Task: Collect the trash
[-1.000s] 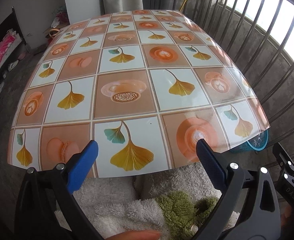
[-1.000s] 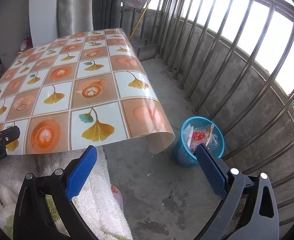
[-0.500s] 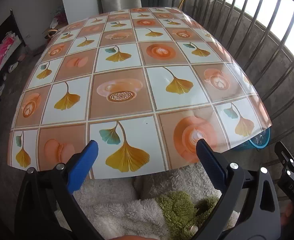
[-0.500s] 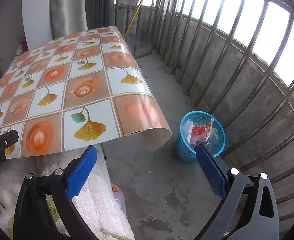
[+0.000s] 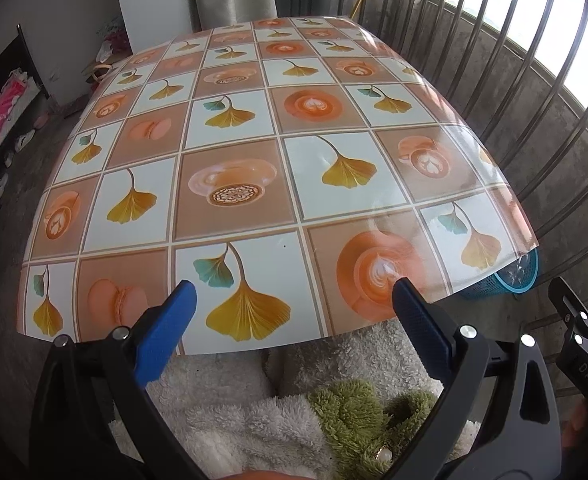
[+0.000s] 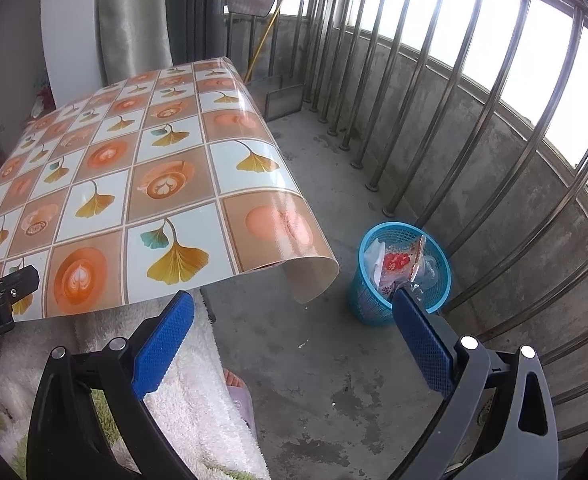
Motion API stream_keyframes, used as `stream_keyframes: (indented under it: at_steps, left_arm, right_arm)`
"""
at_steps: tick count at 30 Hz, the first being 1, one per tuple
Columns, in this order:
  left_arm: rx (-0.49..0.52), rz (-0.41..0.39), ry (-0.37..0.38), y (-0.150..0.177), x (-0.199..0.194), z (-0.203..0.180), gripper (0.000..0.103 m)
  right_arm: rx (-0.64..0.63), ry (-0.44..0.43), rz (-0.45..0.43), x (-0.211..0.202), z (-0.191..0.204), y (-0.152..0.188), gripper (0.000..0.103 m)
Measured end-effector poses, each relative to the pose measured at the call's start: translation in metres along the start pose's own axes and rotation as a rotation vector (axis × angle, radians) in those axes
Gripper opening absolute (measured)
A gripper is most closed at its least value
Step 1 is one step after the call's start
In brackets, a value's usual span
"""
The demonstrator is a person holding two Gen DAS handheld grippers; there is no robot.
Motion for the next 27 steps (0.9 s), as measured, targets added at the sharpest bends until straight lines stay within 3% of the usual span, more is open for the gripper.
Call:
stream_keyframes:
  at_steps: [27]
  left_arm:
    - [-0.002, -0.009, 0.007, -0.0019, -0.006, -0.0008, 0.094]
  right_arm:
    - [-0.009, -0.004, -0.013, -0.007, 0.0053, -0.0054, 0.097]
Point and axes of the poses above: each gripper's, at about its wrist camera, not at the fingertips, and x roughly the way its jaws point, z to its left, y to its underside, the point moved 7 cm from there along x, roughly the way its jaws point, and after that the axes turned 9 degrees about -x, right-handed, at the moved point
